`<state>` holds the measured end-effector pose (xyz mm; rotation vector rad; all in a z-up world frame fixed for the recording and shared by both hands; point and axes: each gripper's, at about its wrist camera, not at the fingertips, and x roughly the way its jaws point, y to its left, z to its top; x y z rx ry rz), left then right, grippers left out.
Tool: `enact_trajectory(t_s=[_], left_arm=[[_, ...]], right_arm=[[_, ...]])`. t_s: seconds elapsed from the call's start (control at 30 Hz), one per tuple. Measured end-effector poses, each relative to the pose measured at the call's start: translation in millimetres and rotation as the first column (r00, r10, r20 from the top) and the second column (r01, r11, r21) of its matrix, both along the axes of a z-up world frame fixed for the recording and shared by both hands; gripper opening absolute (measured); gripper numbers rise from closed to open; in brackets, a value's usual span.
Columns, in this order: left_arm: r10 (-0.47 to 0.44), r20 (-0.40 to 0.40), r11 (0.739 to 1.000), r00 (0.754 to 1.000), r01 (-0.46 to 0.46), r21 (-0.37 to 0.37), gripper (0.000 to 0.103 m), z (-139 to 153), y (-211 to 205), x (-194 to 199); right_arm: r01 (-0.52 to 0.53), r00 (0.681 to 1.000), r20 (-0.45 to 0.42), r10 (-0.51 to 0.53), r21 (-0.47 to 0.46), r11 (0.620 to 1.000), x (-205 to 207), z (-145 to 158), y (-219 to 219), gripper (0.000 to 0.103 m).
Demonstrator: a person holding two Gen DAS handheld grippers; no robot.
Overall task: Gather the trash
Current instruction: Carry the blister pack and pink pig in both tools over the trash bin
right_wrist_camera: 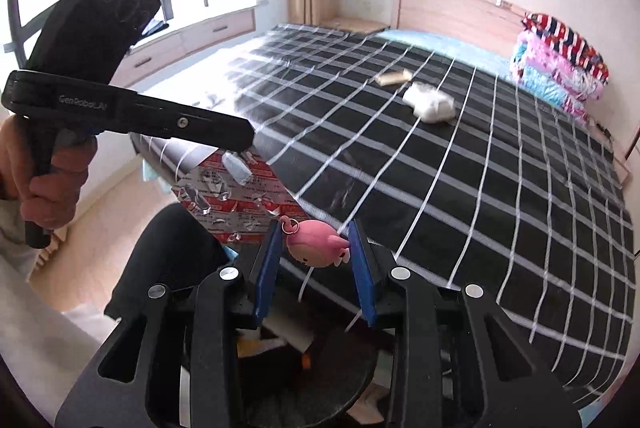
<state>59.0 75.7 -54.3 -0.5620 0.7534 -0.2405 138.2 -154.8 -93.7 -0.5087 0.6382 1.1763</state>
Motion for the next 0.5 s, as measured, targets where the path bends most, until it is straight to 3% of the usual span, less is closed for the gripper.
enact_trajectory(t_s=[0.5], left_arm=[[-0.058, -0.187, 0.998, 0.981, 0.055, -0.020, 0.001, -74, -27, -21]], right_arm=[[0.009, 0.992, -0.121, -0.028, -0.156, 0.988, -6, -76, -16, 0.035]])
